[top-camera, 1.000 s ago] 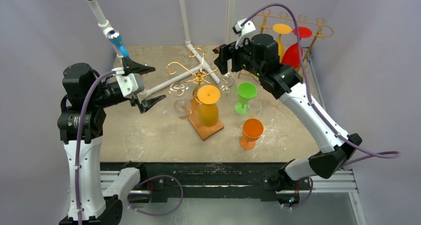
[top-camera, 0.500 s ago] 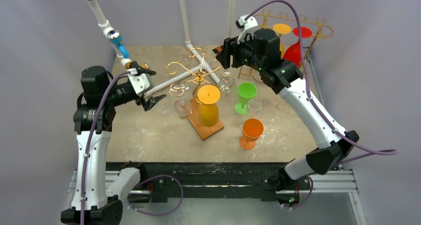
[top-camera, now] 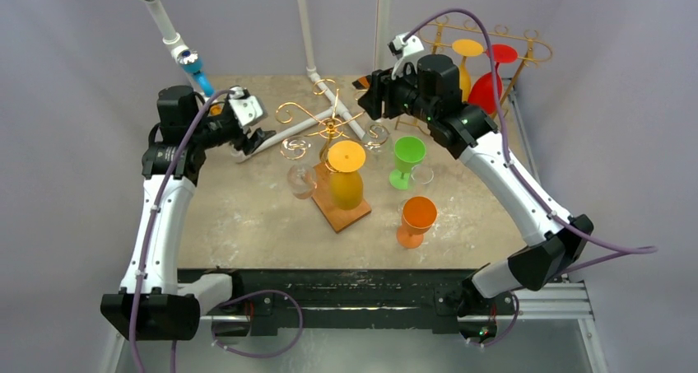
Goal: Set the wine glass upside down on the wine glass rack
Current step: Turn the wine glass upside down at the wine rack.
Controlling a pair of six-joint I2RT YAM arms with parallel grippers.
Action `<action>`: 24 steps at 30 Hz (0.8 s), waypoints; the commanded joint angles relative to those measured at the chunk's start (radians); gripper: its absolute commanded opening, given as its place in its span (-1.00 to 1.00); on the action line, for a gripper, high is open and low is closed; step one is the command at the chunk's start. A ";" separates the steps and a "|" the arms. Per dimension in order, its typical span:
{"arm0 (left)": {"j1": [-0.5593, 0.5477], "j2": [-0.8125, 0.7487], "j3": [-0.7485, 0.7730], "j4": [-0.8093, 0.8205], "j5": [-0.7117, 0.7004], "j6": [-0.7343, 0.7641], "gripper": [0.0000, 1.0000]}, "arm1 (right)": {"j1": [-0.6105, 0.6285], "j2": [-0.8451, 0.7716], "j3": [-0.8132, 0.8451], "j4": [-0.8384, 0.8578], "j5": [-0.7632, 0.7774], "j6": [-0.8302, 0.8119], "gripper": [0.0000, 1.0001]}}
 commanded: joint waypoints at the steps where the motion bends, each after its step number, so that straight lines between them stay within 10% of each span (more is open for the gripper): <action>1: -0.009 0.024 0.052 0.084 0.041 0.015 0.25 | -0.015 -0.040 -0.014 0.026 0.000 0.022 0.12; 24: -0.052 0.092 0.093 0.048 0.064 0.131 0.01 | -0.078 -0.016 -0.052 0.092 -0.119 0.122 -0.09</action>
